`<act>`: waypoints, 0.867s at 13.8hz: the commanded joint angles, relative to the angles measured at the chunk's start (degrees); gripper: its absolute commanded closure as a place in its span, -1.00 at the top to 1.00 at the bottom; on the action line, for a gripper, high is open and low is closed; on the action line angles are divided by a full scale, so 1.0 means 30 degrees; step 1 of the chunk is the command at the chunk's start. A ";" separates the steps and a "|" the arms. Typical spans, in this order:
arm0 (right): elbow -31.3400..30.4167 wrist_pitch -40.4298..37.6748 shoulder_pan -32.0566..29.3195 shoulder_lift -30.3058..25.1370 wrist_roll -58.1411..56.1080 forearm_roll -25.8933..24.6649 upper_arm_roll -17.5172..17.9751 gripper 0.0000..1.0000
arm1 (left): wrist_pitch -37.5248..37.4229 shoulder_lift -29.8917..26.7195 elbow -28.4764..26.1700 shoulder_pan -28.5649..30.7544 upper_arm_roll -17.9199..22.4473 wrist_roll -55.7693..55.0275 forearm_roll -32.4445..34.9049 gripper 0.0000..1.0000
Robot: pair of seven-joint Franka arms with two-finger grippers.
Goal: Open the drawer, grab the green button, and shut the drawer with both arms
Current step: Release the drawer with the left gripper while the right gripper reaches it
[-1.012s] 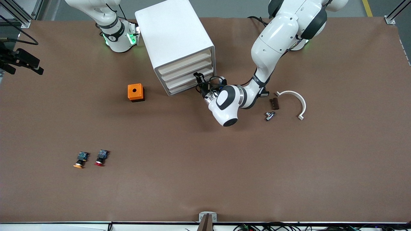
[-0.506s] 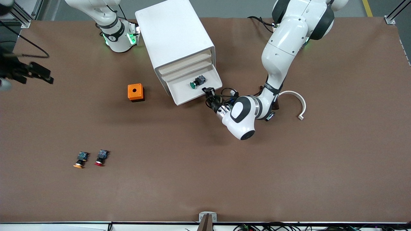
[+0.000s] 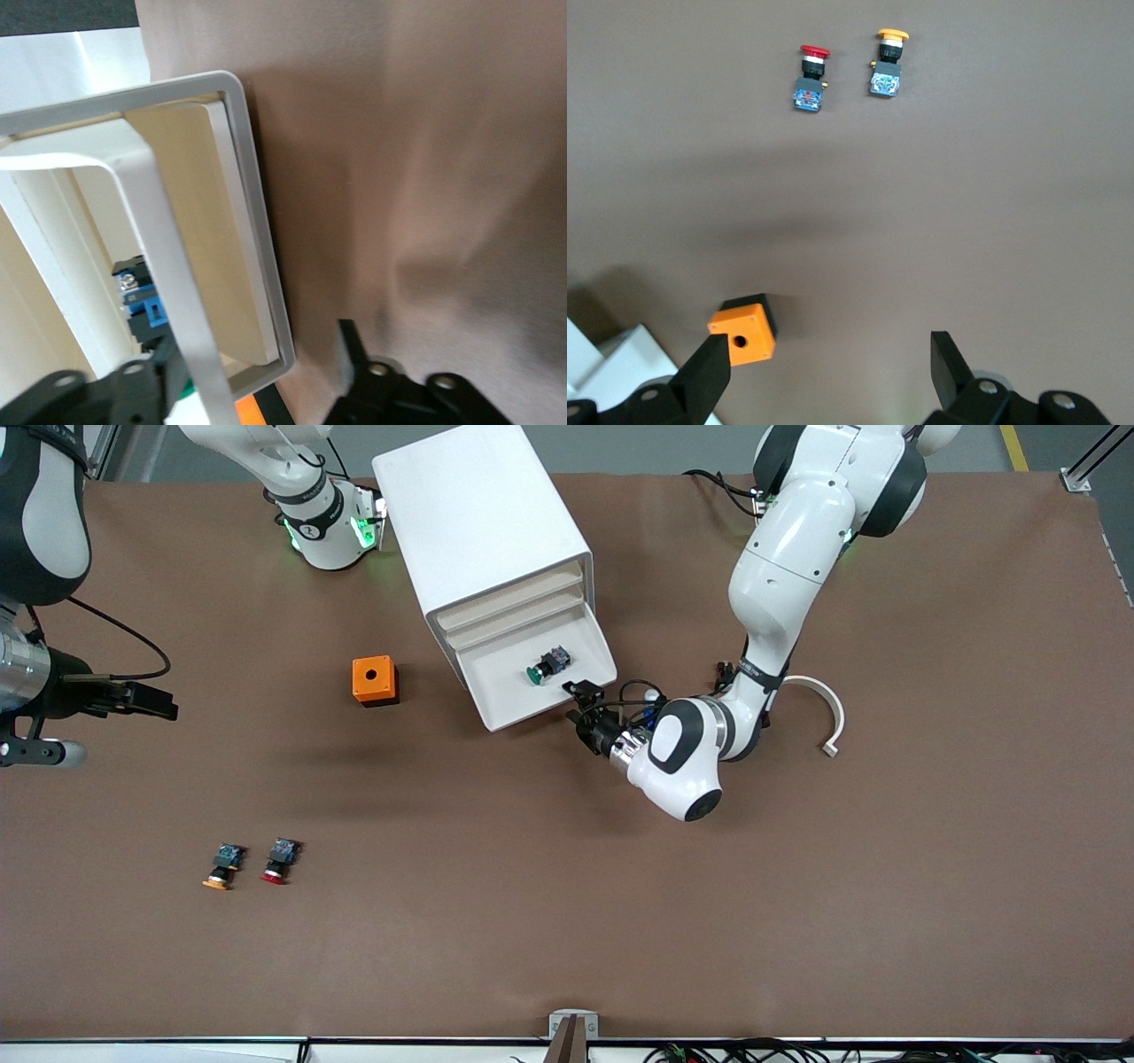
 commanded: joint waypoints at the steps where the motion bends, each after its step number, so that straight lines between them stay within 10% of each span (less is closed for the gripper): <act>1: -0.0032 -0.0298 0.1634 -0.0160 0.4341 0.0476 0.0106 1.00 | -0.0007 -0.0343 0.0206 0.0491 0.0497 0.0293 -0.0020 0.84; 12: -0.4597 0.5495 1.0715 -0.0394 2.1806 0.1179 0.0106 1.00 | -0.0242 -0.2805 0.1524 0.2340 0.1729 0.0323 0.3167 0.98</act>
